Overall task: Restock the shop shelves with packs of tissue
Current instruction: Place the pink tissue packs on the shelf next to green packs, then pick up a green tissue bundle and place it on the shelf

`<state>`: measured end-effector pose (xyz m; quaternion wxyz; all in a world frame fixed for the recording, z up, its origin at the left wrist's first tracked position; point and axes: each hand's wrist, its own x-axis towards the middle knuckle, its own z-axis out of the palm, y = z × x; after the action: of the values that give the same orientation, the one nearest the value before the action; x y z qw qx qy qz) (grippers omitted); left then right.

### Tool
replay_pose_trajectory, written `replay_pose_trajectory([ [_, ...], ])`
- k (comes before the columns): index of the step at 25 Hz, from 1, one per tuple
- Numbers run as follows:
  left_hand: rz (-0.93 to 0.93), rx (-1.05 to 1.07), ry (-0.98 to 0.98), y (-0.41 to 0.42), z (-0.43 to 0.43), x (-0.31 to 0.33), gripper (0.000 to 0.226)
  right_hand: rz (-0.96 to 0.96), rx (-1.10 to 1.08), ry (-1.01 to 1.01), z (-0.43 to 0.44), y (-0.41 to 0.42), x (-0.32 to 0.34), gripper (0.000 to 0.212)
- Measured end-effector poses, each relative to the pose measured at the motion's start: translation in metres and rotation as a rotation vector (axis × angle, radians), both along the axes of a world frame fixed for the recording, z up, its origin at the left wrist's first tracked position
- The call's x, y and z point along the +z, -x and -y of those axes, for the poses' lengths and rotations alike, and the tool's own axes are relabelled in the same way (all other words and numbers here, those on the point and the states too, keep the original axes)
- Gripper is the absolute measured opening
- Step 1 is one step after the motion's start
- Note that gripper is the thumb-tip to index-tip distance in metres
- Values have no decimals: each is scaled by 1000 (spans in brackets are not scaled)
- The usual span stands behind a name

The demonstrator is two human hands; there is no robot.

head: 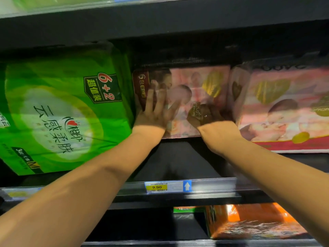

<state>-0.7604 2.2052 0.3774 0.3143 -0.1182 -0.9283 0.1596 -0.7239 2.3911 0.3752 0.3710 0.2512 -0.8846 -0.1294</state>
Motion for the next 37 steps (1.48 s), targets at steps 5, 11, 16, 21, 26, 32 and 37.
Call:
replay_pose_trajectory([
  [5, 214, 136, 111, 2, -3, 1, 101, 256, -244, -30, 2, 0, 1, 56],
  [11, 221, 21, -31, -36, -2, 18, 61, 520, -291, 110, -1, -26, 5, 40],
  [16, 204, -290, -151, -80, 23, 13, 58, 399, -223, 268, -12, -69, 2, 44],
  [21, 230, -393, -302, -118, 37, -16, 63, 257, -170, 314, -26, -120, -15, 52],
  [26, 129, -369, -377, -186, 41, -57, 63, 287, -125, 323, -37, -169, -48, 59],
  [32, 230, -61, -444, -277, 30, -102, 75, 390, 30, 280, -27, -218, -90, 61],
  [37, 406, 276, -624, -382, 45, -149, 83, 524, 174, 181, 16, -259, -133, 64],
])
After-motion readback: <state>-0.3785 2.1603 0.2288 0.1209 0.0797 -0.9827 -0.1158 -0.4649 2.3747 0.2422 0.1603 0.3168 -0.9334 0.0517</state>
